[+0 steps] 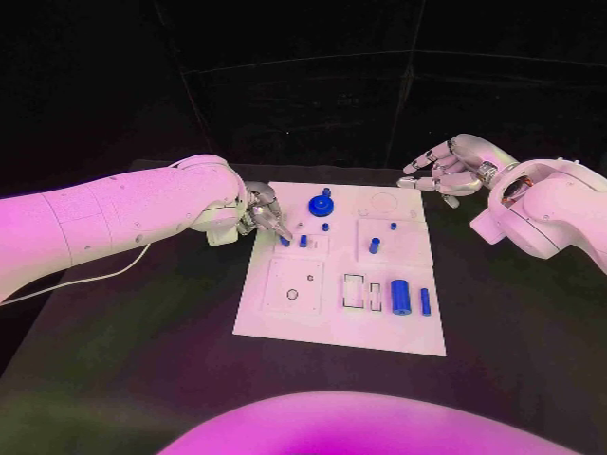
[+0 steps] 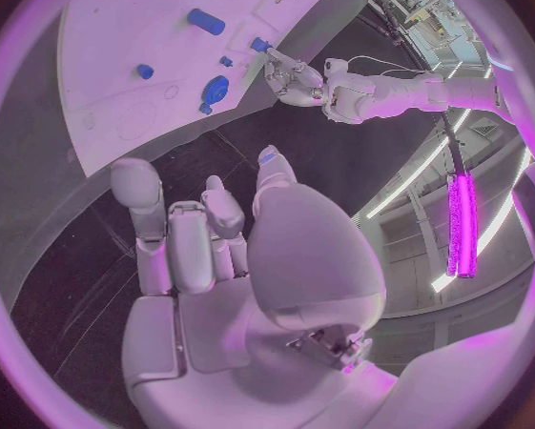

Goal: Assemble the parts on the task board

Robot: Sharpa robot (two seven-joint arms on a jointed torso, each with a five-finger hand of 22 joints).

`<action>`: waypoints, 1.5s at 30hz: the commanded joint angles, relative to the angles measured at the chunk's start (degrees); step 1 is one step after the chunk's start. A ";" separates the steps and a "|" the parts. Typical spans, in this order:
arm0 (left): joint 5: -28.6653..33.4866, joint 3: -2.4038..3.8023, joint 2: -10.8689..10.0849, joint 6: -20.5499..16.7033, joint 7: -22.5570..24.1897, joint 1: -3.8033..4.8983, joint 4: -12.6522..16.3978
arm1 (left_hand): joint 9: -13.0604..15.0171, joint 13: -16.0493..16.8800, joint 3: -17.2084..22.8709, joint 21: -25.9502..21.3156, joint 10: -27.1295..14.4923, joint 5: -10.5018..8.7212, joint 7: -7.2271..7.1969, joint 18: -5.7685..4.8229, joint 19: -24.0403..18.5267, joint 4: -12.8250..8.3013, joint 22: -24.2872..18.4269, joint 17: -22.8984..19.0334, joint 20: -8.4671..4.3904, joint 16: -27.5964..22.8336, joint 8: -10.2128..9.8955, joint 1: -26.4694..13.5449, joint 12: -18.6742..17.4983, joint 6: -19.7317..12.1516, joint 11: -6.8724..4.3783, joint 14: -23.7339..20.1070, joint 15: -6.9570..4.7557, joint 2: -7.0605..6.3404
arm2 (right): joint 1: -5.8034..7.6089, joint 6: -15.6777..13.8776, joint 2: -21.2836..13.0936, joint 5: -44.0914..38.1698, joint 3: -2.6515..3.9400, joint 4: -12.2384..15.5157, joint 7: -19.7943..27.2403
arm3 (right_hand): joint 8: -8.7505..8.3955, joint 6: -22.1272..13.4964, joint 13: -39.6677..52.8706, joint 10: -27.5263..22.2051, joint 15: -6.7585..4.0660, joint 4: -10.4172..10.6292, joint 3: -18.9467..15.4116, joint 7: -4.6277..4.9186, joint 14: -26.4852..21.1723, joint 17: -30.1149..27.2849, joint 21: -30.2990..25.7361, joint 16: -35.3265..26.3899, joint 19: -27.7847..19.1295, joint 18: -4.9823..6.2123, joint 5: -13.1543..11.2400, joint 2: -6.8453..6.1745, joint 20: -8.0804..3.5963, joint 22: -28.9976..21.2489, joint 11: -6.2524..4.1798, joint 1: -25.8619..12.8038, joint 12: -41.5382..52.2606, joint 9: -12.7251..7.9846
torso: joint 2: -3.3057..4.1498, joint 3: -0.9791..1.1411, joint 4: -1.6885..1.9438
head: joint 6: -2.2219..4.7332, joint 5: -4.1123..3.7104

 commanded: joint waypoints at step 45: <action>0.05 -0.94 2.05 0.39 -2.77 0.06 -1.52 | 0.81 -0.17 11.15 0.10 0.62 0.28 -0.49 -0.54 0.43 -5.39 0.47 15.09 0.18 0.18 1.60 -4.12 -0.49 1.20 -0.10 5.94 -0.43 -2.77 | 0.11 -0.33 -0.09 0.30 0.03 0.29 0.71 | 0.37 -0.25 -0.04 -0.24 -0.13 0.18 -0.06 -0.02 2.39 0.07 -0.20 -0.22 0.37 0.70 0.24 -0.11 0.11 0.00 0.00 0.57 0.35 -0.04 | 0.04 0.06 -0.03 | -0.34 -0.12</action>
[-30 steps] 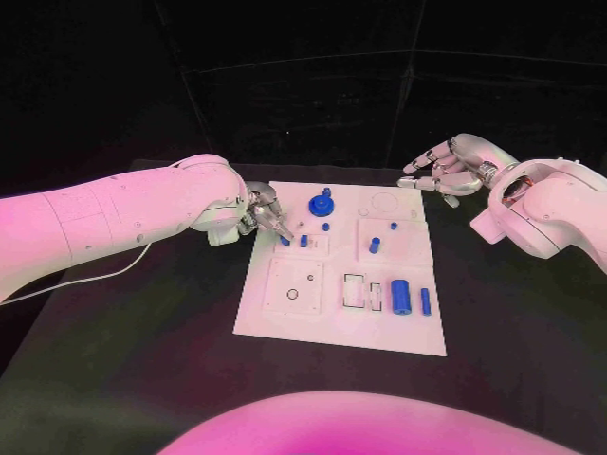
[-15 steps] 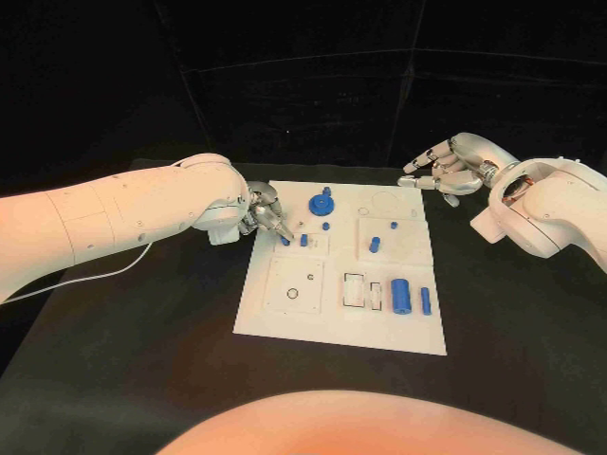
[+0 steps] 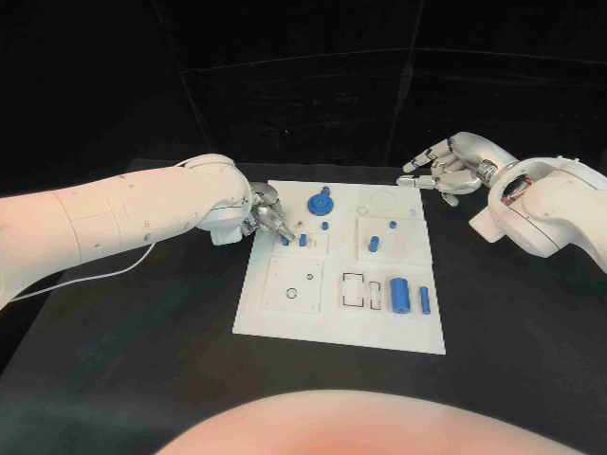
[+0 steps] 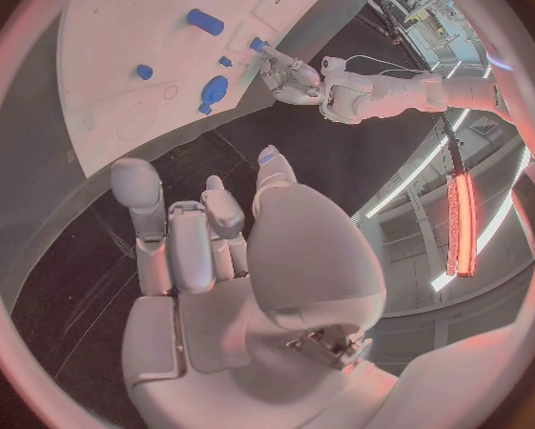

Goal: Assemble the parts on the task board

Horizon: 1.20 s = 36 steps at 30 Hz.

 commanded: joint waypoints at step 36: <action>6.47 -0.13 -2.86 -12.41 9.89 0.00 0.46 | 1.45 -6.56 -17.09 -3.75 -4.10 0.22 0.42 0.33 -1.49 7.49 -4.13 15.03 -0.36 0.14 1.42 -8.72 -4.60 -2.86 0.44 5.93 -0.42 -4.74 | 0.10 -0.62 -0.08 0.19 0.03 -0.08 0.49 | 0.42 -0.22 -0.22 -0.33 -0.15 0.27 -0.18 -0.04 2.36 -0.09 -0.29 -0.33 0.32 0.74 0.26 -0.03 0.10 -0.17 -0.02 0.59 0.20 -0.03 | -0.06 -0.01 0.14 | 0.50 -0.43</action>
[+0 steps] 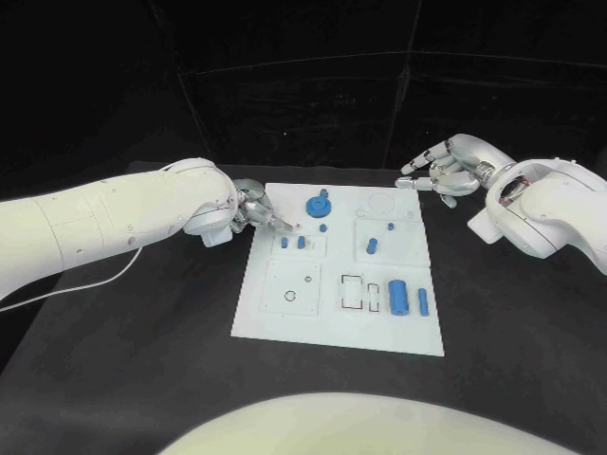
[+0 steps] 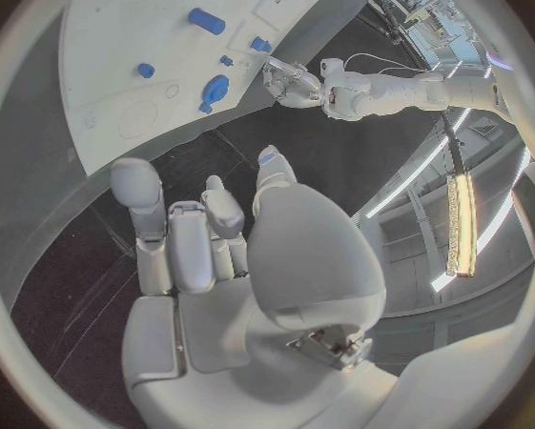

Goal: Assemble the parts on the task board

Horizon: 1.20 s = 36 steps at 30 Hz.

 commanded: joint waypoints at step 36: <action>-15.96 -4.05 11.51 -9.48 26.40 0.13 -8.90 | -19.81 -40.66 2.47 -26.57 -20.77 0.20 5.64 4.71 -5.45 -10.78 -28.01 -10.11 4.51 -14.24 -22.10 19.31 -39.85 2.15 6.38 -0.28 4.78 2.33 | 0.10 -0.92 0.82 0.57 0.03 -0.47 1.00 | 0.26 -0.21 -0.11 -0.34 -0.16 0.28 -0.19 -0.05 2.37 -0.02 -0.31 -0.33 0.34 0.74 0.54 0.24 0.08 0.01 -0.04 0.79 0.19 -0.03 | 0.08 0.01 -0.13 | 1.55 -1.30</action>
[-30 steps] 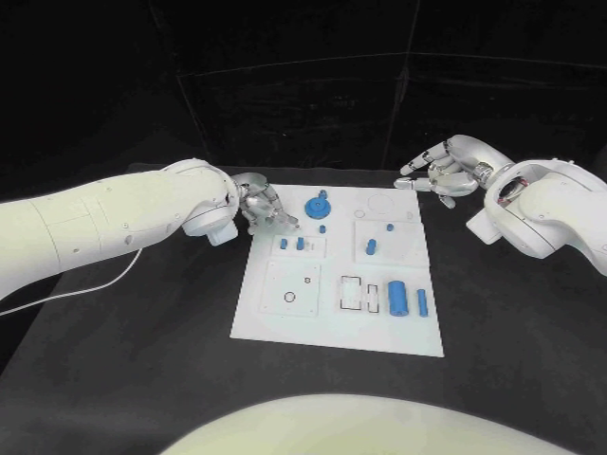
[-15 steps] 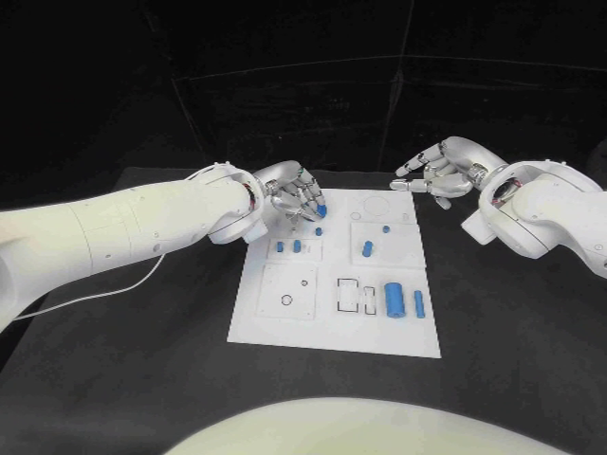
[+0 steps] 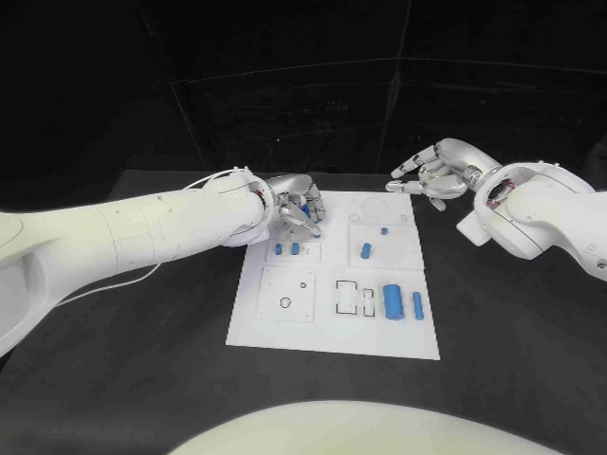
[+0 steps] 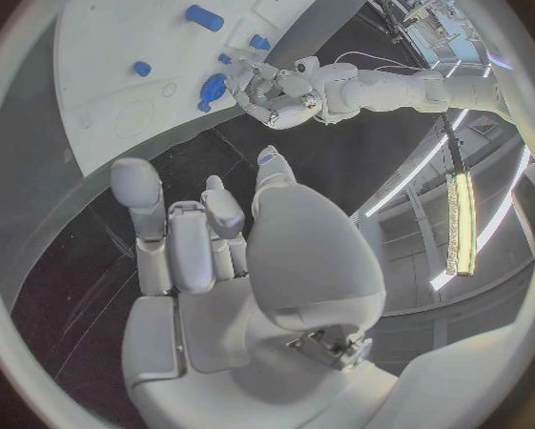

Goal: Assemble the parts on the task board

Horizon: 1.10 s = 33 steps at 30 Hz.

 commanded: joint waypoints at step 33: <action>-6.32 -0.27 3.87 5.13 -2.76 -0.89 -4.25 | -3.25 -5.41 4.39 7.34 4.92 0.21 -0.43 -1.32 2.58 -2.90 8.16 -0.27 -0.58 1.27 -2.61 0.43 -3.67 4.74 -0.57 1.18 -0.60 2.92 | 0.10 -0.49 0.70 0.23 0.03 -0.21 0.71 | 0.27 -0.22 -0.06 -0.35 -0.17 0.10 -0.02 -0.06 2.37 0.05 -0.31 -0.33 0.35 0.74 0.35 0.12 0.07 0.01 -0.05 0.69 0.18 -0.03 | -0.03 0.03 0.06 | -0.30 -0.61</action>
